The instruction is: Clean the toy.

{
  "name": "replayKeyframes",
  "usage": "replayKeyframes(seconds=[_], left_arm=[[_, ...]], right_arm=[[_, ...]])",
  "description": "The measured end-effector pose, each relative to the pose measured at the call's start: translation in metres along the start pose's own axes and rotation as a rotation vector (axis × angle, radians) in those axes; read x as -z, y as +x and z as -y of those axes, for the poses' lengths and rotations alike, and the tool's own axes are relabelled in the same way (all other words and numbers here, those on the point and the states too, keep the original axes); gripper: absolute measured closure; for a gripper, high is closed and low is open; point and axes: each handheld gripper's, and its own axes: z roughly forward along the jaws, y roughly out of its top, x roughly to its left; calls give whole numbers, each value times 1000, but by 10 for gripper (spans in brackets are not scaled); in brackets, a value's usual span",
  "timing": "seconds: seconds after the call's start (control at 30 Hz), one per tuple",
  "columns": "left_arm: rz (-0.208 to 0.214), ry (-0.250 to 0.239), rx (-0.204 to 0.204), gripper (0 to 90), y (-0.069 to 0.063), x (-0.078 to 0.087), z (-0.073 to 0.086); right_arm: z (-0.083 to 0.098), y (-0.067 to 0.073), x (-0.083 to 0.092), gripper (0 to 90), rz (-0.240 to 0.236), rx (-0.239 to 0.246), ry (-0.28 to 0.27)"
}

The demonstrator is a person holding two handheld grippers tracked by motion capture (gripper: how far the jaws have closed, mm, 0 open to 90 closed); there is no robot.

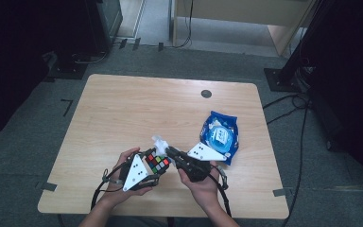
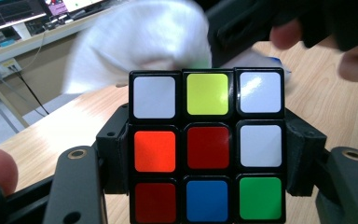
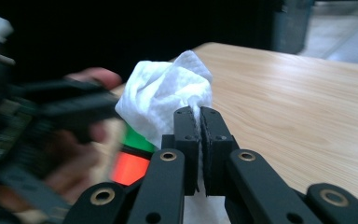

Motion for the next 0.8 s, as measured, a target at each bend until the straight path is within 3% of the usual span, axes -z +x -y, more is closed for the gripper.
replayKeyframes(seconds=[0.03, 0.13, 0.2, 0.23, 0.27, 0.33, 0.37, 0.4, 0.5, 0.53, 0.67, 0.8], left_arm=[[-7, 0, 8, 342, 2, 1, 1], [-12, -20, 38, 342, 8, 4, 0], [-18, -18, 39, 342, 10, 4, 0], [-30, -7, 44, 342, 13, 4, 3], [-30, -7, 44, 342, 13, 4, 3], [-42, 13, 49, 342, 15, 3, 7], [-44, 18, 61, 342, 16, 2, 8], [-44, 18, 61, 342, 16, 2, 8], [-36, 11, 54, 342, 13, 1, 6], [-36, 11, 54, 342, 13, 1, 6], [-40, 18, 40, 342, 11, 1, 4], [-35, -1, 55, 342, 13, 4, 3]], right_arm=[[4, -8, -2, 877, 44, 8, 20], [13, -20, -7, 877, 108, 3, 70], [16, -24, -8, 877, 122, -3, 78], [17, -28, -6, 878, 128, -42, 77], [17, -28, -6, 878, 128, -42, 77], [12, -26, 0, 877, 114, -49, 45], [3, -17, 6, 878, 68, -45, 9], [3, -17, 6, 878, 68, -45, 9], [-7, 11, 10, 877, -39, 13, -34], [-7, 17, 9, 878, -49, 32, -32], [-3, 22, 4, 877, -60, 46, -18], [1, 12, 3, 878, -28, 31, -8]])
